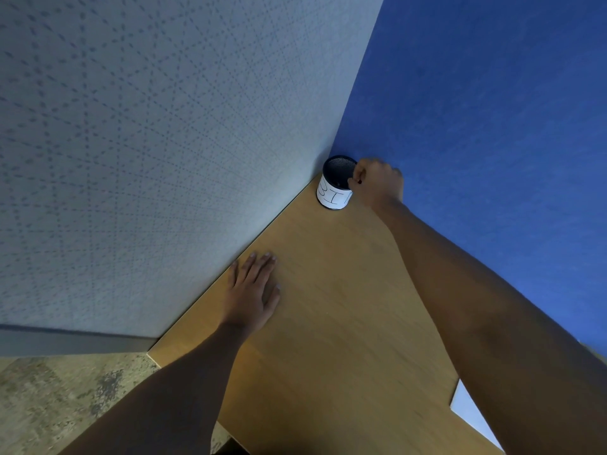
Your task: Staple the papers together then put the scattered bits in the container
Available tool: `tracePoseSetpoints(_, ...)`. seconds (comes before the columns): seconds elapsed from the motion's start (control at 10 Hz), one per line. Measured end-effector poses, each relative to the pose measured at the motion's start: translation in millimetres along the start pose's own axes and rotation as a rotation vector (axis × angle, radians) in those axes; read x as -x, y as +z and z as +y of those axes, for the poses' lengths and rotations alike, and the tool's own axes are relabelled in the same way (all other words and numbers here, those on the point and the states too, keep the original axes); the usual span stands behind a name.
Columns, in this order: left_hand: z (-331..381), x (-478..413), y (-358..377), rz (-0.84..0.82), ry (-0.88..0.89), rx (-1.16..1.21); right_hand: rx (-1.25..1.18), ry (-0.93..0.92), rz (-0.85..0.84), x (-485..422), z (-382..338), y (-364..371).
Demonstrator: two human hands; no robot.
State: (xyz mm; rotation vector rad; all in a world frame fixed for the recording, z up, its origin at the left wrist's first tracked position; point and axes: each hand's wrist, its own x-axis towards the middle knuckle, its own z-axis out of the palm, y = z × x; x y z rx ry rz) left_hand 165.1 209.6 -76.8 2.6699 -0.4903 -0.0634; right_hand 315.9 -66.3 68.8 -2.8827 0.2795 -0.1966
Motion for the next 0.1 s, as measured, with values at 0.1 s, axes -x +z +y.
tracePoseSetpoints(0.1,-1.1,-0.2,3.1,0.009,0.007,-0.006,-0.274,-0.017,0.107,15.8,4.8,12.9)
